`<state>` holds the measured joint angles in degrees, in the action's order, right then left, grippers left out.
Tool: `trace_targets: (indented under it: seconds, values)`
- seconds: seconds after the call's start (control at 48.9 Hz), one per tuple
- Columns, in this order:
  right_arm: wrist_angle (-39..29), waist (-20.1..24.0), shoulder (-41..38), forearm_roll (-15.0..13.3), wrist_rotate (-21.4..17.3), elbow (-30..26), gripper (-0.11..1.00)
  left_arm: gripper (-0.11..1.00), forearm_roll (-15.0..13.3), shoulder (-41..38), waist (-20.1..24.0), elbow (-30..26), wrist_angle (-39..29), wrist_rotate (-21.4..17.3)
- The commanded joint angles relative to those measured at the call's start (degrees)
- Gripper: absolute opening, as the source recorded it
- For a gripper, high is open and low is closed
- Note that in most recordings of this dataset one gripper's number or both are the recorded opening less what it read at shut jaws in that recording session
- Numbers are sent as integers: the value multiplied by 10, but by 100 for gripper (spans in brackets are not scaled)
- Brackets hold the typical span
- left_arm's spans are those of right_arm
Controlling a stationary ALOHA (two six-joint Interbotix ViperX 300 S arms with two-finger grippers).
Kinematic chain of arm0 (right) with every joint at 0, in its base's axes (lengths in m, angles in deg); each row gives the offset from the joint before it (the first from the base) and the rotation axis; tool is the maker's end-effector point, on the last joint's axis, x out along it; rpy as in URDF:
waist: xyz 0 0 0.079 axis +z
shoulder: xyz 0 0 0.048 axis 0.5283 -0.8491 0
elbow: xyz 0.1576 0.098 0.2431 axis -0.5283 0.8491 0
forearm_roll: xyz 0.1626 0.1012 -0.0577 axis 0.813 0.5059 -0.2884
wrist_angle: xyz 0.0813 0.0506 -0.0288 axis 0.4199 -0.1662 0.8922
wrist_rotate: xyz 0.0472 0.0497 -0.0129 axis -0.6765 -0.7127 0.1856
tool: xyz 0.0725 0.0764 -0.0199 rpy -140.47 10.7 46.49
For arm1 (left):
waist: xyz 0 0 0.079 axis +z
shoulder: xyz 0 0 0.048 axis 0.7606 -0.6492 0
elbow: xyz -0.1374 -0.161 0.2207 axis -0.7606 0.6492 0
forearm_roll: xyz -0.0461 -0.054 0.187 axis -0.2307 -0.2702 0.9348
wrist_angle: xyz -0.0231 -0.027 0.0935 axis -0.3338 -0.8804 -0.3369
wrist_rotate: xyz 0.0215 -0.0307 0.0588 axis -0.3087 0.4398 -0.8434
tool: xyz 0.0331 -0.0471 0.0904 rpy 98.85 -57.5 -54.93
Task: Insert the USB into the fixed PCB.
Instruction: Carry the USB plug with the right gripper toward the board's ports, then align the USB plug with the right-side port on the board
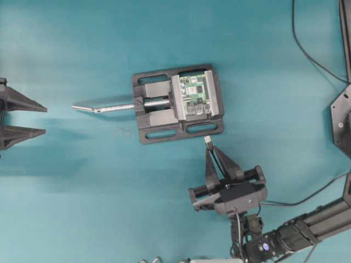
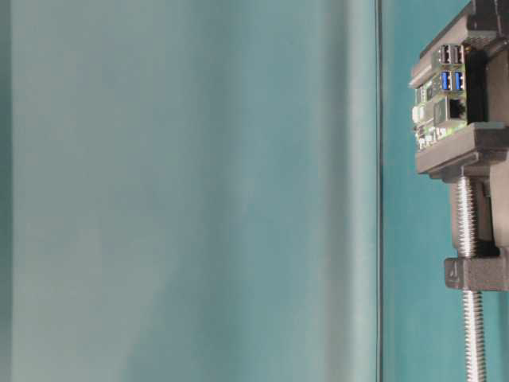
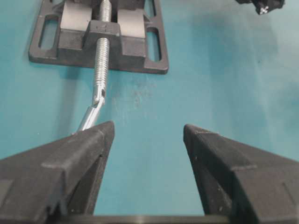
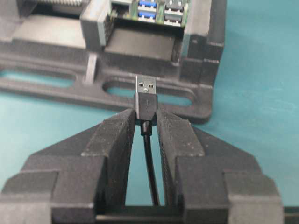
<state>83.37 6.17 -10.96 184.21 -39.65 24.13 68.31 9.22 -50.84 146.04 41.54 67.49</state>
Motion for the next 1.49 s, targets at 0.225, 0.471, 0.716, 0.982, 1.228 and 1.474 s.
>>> trace_targets:
  seconds: [0.225, 0.471, 0.716, 0.982, 1.228, 1.474]
  values:
    - [7, -22, 38, 10, 3, -12, 20, 78, 1, -3, -1, -6, 3, 6]
    - [7, -31, 53, 10, 20, -8, 20, 78, 0, -3, -1, -6, 2, 6]
    - [7, -35, 61, 10, 29, 1, 20, 78, 0, -4, -1, -7, 2, 6]
    - [7, -39, 71, 10, 33, 13, 20, 78, 0, -4, 0, -6, 3, 6]
    - [6, -42, 71, 10, 45, 13, 20, 78, 0, -3, -1, -6, 3, 6]
    - [4, -47, 71, 11, 53, 13, 20, 78, 0, -3, -1, -7, 2, 6]
